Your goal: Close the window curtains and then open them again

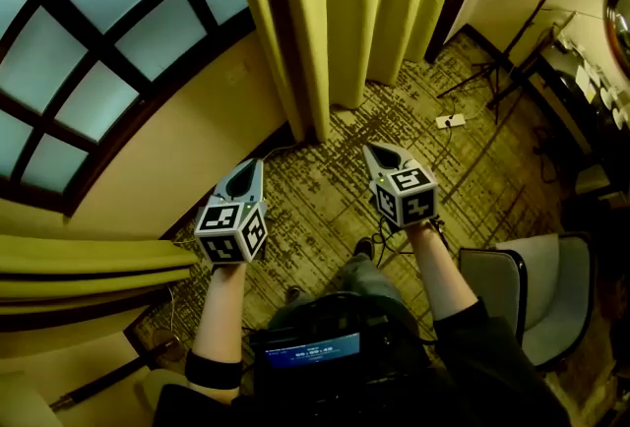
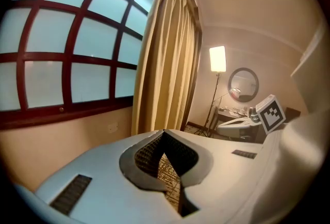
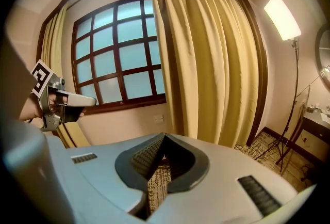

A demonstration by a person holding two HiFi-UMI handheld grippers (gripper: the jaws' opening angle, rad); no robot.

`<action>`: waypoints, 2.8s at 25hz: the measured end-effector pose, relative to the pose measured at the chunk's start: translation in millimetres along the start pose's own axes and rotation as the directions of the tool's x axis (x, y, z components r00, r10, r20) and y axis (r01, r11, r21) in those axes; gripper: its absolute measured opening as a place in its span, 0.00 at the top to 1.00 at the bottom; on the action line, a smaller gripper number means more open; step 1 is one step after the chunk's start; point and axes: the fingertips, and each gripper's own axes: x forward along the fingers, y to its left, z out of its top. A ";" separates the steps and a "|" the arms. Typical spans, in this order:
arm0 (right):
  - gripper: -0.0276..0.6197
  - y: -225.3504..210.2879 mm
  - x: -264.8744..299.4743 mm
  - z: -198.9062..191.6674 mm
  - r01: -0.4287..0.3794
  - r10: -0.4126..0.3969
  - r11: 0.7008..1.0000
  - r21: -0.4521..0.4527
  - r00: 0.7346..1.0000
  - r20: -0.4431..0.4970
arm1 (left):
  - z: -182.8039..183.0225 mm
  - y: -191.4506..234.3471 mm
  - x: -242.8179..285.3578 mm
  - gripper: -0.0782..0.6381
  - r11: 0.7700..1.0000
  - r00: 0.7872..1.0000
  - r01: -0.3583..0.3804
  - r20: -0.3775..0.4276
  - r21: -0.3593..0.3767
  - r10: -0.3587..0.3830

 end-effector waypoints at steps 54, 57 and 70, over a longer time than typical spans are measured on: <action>0.93 -85.4 202.8 495.8 0.118 0.092 0.910 -0.398 0.877 0.472 | 547.1 54.7 236.5 0.48 0.774 0.817 -0.345 0.575 0.531 -0.030; 0.93 -100.6 207.0 510.0 0.126 0.090 0.910 -0.394 0.869 0.486 | 552.6 50.8 247.7 0.73 0.742 0.811 -0.371 0.584 0.559 -0.035; 0.93 -165.1 189.7 557.6 0.175 0.068 0.904 -0.390 0.842 0.535 | 584.1 -31.9 329.5 0.88 0.561 0.870 -0.303 0.464 0.770 -0.166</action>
